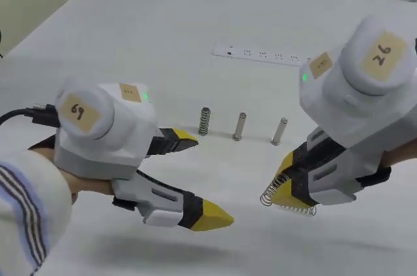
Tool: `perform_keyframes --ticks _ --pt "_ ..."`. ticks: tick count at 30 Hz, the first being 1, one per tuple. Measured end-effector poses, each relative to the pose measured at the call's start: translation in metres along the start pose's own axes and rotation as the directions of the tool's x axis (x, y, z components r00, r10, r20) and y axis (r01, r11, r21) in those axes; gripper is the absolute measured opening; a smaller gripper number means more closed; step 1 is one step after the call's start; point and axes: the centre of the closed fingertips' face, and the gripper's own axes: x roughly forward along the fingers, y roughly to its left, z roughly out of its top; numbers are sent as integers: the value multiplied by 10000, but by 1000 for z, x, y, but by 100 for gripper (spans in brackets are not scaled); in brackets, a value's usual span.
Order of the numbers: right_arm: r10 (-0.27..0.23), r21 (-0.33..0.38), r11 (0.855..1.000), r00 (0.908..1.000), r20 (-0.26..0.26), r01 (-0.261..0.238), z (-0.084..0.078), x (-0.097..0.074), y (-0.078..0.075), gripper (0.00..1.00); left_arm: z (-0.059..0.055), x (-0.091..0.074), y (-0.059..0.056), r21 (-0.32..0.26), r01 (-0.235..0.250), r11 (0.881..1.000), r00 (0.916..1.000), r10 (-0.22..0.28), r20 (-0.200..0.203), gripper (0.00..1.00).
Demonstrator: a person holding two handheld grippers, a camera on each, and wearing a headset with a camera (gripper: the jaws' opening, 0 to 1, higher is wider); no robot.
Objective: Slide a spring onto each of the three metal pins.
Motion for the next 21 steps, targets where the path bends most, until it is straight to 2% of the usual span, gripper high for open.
perform_keyframes --ticks 3,6,8,10,11,15,21 --pt "173 296 9994 9998 65 -175 0 0 1 8 -2 -2 7 -87 -364 9993 9993 364 0 85" --pt "204 499 9985 9998 4 -204 -2 0 0 8 -5 -4 14 -168 -695 9974 9976 694 -66 86" --pt "226 721 9971 9997 -6 -225 -2 0 -3 8 -8 -5 18 -514 -819 9953 9966 814 -117 88" --pt "257 1654 9860 9996 -126 -233 -3 -1 -3 8 -9 -5 18 -949 -778 9924 9969 782 10 97" --pt "326 1758 9840 9994 -119 -300 -3 -1 -4 8 -8 -6 19 -944 -781 9925 9968 791 65 97" --pt "139 1767 9842 9997 -205 -100 -4 -3 -9 8 -12 -6 21 -923 -965 9910 9953 968 -12 98" --pt "141 1791 9838 9994 -315 -83 -3 -5 -11 8 -14 -10 25 -947 -1092 9895 9940 1090 -72 98"
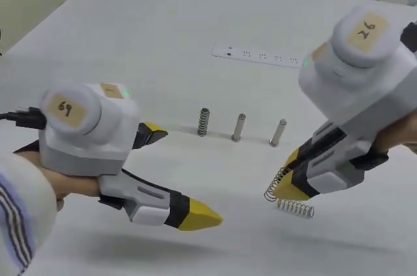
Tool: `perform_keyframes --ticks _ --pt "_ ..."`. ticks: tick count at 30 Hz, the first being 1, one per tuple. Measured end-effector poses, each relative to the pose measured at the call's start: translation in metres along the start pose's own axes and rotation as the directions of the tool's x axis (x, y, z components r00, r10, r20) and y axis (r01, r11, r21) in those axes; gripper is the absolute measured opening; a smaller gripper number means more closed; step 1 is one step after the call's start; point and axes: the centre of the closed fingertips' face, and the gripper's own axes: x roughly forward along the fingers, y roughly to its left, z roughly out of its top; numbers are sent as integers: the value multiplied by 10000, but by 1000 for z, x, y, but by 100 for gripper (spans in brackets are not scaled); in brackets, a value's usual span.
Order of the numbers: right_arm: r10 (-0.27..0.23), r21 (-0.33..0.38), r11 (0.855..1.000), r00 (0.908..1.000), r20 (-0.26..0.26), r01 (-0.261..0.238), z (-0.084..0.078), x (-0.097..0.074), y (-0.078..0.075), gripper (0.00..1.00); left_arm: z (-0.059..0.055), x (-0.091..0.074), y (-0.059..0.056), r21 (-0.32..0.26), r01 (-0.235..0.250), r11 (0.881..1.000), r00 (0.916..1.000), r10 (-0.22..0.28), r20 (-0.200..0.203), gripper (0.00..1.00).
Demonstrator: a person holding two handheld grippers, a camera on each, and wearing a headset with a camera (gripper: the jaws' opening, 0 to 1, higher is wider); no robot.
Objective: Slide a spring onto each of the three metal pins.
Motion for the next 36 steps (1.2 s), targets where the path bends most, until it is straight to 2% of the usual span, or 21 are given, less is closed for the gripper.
perform_keyframes --ticks 7,13,21,25,29,36 --pt "-92 -67 9999 9999 -84 91 8 -5 -8 8 0 -5 1 -92 26 10000 10000 -26 18 98" --pt "-261 -229 9994 9995 -172 257 17 -9 -23 8 -6 -6 4 -259 -130 9996 9998 126 -144 97" --pt "-279 -421 9987 9996 -81 275 34 -14 -41 8 -9 -8 5 -571 -225 9981 9997 220 -83 98" --pt "-464 -593 9972 9988 -142 455 40 -14 -50 8 -11 -10 6 -587 -333 9977 9994 324 -156 97" --pt "-242 -498 9985 9996 -145 234 46 -9 -57 8 -18 -9 6 -568 -335 9978 9987 312 -409 97" --pt "-422 -792 9962 9966 -710 365 46 1 -79 8 -16 -11 4 -676 -332 9972 9992 315 -264 96"
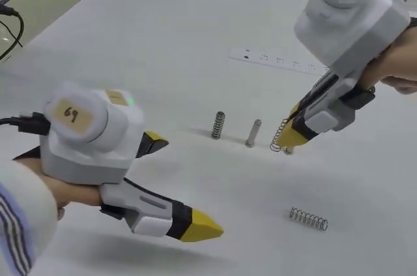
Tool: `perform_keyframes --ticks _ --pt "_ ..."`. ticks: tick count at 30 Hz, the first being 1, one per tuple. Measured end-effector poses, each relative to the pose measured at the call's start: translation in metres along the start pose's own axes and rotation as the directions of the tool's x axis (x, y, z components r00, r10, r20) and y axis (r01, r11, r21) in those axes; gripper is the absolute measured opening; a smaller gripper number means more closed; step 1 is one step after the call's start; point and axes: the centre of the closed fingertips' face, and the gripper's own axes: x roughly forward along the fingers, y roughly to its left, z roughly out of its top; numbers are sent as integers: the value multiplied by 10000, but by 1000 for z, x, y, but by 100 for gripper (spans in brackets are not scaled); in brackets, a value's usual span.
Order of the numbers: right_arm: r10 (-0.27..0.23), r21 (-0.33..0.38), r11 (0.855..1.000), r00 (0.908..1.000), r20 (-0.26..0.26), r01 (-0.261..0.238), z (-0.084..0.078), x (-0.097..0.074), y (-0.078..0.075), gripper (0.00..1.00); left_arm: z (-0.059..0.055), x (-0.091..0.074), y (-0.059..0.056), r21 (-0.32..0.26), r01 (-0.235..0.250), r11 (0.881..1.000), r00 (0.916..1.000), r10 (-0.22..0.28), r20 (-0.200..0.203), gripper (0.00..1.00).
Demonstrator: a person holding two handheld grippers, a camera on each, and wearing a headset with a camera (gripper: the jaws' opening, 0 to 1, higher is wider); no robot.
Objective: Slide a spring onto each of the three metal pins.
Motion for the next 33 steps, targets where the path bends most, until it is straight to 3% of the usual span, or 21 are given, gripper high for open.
perform_keyframes --ticks 9,11,13,19,27,33 --pt "-330 33 9994 9993 -177 331 9 4 -29 8 -1 -3 -3 -299 28 9995 9998 -22 203 96" --pt "-226 87 9997 9997 4 226 15 5 -32 8 3 -4 -2 -588 28 9983 9986 2 519 96" --pt "-232 166 9996 9997 85 231 20 5 -37 8 4 -6 0 -622 -26 9981 9983 62 575 96" --pt "-464 70 9989 9987 211 462 31 9 -47 8 1 -8 2 -660 -152 9977 9987 183 474 96" --pt "-552 300 9980 9985 -10 552 31 21 -62 8 2 -10 7 -593 -381 9975 9977 413 534 97" --pt "-411 509 9978 9991 -38 413 31 28 -63 8 1 -9 6 -628 -326 9975 9984 354 439 97"
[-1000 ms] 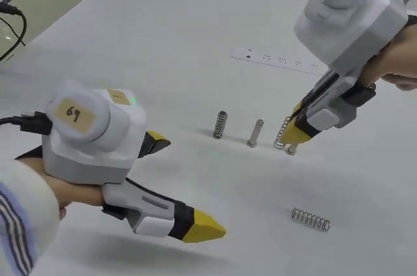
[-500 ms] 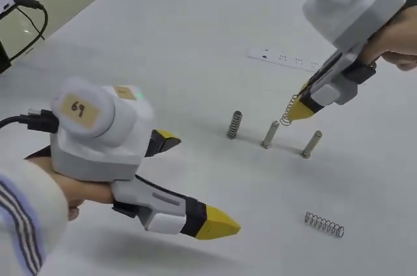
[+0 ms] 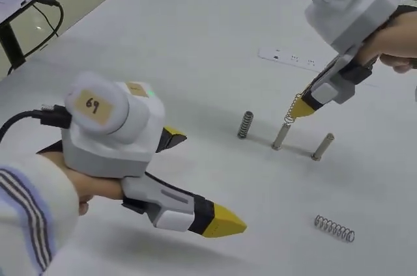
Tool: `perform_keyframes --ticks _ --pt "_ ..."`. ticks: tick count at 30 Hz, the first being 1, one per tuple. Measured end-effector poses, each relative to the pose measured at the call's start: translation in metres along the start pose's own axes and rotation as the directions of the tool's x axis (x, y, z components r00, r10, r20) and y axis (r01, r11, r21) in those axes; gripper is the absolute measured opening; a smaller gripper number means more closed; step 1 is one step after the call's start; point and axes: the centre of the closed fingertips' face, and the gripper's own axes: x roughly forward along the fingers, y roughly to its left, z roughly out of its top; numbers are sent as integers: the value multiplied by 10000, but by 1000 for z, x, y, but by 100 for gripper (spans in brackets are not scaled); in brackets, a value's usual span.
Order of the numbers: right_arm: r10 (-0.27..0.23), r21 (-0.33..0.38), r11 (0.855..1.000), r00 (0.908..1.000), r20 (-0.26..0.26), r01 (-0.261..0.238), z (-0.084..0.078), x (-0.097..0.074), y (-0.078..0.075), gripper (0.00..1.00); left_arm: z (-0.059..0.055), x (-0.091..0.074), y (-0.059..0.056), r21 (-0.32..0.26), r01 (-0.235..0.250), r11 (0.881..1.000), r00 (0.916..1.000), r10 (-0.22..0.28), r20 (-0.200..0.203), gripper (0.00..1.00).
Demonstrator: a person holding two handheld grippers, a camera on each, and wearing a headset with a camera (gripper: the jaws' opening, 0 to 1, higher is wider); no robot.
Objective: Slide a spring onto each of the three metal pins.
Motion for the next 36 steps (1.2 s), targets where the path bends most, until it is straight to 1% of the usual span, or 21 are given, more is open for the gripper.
perform_keyframes --ticks 4,6,10,13,15,21,26,30,32,36 --pt "117 6 9999 9999 -105 -116 -2 2 2 8 0 1 1 -47 -22 10000 10000 22 -2 97" --pt "123 -1 9999 9998 -135 -123 -2 5 3 8 -1 2 1 -34 -15 10000 10000 15 -67 97" --pt "-10 -187 9998 9994 -342 4 -5 9 2 8 1 3 -1 -64 12 10000 10000 -12 -26 96" --pt "13 -160 9999 9993 -381 -19 -6 13 3 8 2 5 -4 -88 165 9998 9999 -165 6 96" --pt "1 -222 9998 9988 -491 -12 -8 16 4 8 1 6 -4 8 165 9999 9998 -165 -56 96" --pt "-23 -482 9988 9982 -601 -6 -11 23 4 8 -1 8 -7 -9 255 9997 9996 -255 -148 95" --pt "-2 -508 9987 9980 -634 -31 -13 32 2 8 -9 9 -6 160 275 9995 9985 -267 -481 94" --pt "26 -529 9986 9973 -735 -65 -16 38 2 8 -9 9 -9 38 414 9991 9979 -412 -502 94" --pt "-40 -731 9973 9974 -724 -13 -17 40 2 8 -8 9 -8 97 372 9993 9981 -367 -499 94" --pt "-20 -750 9972 9967 -810 -41 -19 44 3 8 -8 8 -7 89 376 9993 9979 -371 -538 93"
